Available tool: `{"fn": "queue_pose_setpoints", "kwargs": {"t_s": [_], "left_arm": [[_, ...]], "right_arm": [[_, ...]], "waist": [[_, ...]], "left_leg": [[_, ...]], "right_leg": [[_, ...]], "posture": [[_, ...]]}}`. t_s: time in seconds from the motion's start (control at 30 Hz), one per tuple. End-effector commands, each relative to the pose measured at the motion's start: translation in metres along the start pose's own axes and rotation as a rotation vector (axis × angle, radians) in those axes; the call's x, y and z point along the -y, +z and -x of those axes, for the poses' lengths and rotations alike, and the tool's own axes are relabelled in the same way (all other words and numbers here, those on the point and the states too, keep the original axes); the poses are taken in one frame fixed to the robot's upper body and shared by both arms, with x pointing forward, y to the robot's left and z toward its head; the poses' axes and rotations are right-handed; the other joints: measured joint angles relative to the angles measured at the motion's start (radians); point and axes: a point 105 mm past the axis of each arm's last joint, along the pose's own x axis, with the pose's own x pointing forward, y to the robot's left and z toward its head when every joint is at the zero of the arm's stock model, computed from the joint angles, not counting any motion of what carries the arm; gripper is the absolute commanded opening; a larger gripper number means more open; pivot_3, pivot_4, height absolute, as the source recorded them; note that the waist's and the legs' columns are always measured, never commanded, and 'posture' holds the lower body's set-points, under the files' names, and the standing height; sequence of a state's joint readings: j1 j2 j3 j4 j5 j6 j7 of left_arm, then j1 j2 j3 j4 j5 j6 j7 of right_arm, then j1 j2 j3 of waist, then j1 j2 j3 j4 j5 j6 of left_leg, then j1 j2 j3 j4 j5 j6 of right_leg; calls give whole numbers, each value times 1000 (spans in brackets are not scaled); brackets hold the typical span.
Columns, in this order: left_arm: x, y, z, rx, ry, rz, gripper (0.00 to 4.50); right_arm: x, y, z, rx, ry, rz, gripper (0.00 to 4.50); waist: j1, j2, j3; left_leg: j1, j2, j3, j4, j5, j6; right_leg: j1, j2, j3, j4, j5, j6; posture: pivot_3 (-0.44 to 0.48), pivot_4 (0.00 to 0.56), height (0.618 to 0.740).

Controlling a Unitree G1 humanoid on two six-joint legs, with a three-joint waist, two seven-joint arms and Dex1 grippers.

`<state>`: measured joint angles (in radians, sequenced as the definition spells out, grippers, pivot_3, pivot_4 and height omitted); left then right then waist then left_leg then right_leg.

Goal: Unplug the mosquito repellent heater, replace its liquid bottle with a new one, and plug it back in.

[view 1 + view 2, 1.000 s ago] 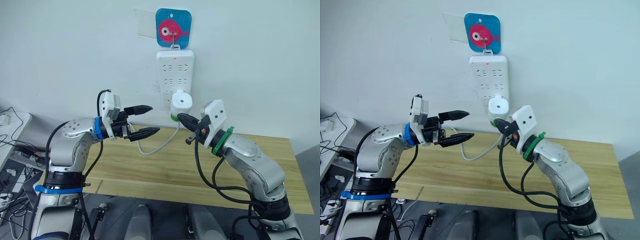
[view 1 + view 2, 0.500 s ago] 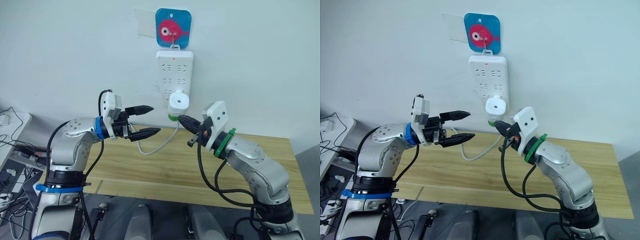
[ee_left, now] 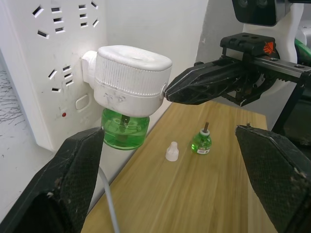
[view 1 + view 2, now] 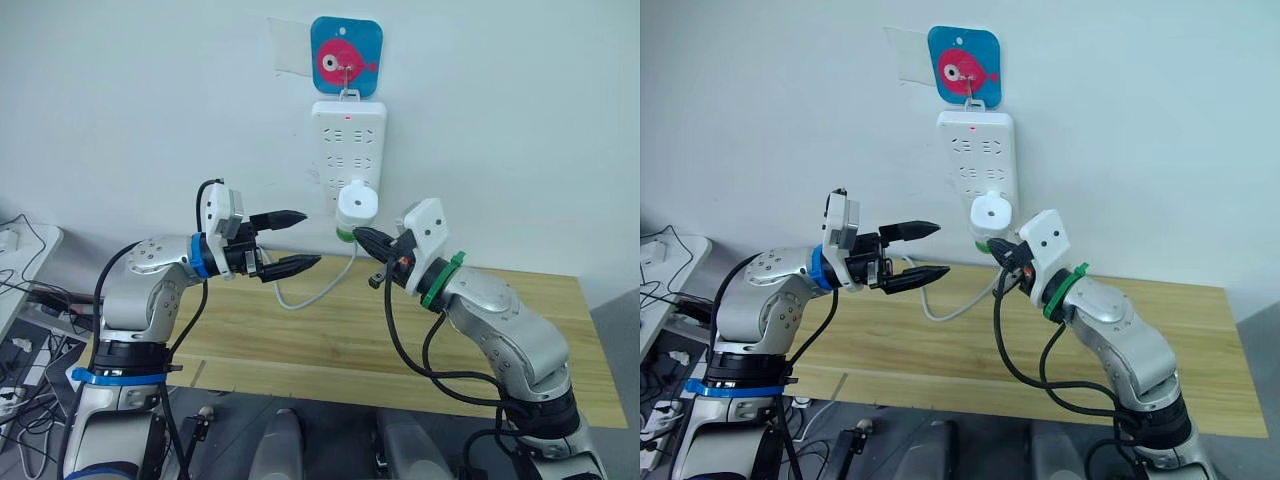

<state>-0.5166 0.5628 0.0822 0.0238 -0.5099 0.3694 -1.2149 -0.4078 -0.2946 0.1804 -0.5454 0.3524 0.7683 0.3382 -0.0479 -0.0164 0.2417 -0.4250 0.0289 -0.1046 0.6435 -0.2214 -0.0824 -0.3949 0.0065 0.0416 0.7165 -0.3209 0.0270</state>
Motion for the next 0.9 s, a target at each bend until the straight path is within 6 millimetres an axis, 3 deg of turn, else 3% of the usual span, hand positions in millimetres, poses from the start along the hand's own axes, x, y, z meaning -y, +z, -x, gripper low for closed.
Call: {"fn": "queue_pose_setpoints", "kwargs": {"t_s": [0.03,0.43,0.7,0.9], "left_arm": [[2,10,-2,30,-16,-30,4500],[3,9,-1,28,-18,-23,4500],[2,8,2,19,3,-4,4500],[1,4,11,-19,32,6,4500]], "right_arm": [[6,13,0,54,-35,35,40],[23,22,0,102,-142,27,40],[-3,10,13,44,29,3,40],[-5,7,30,12,75,5,40]], "waist": [[0,0,0],[0,0,0],[2,0,0],[1,0,0]], "left_leg": [[0,0,0,0,0,0],[0,0,0,0,0,0],[0,0,0,0,0,0],[0,0,0,-1,0,0]], "right_leg": [[0,0,0,0,0,0],[0,0,0,1,0,-1],[0,0,0,0,0,-1],[0,0,0,-1,0,-1]], "posture": [[42,202,740],[39,207,740],[42,209,740],[63,208,740]]}}
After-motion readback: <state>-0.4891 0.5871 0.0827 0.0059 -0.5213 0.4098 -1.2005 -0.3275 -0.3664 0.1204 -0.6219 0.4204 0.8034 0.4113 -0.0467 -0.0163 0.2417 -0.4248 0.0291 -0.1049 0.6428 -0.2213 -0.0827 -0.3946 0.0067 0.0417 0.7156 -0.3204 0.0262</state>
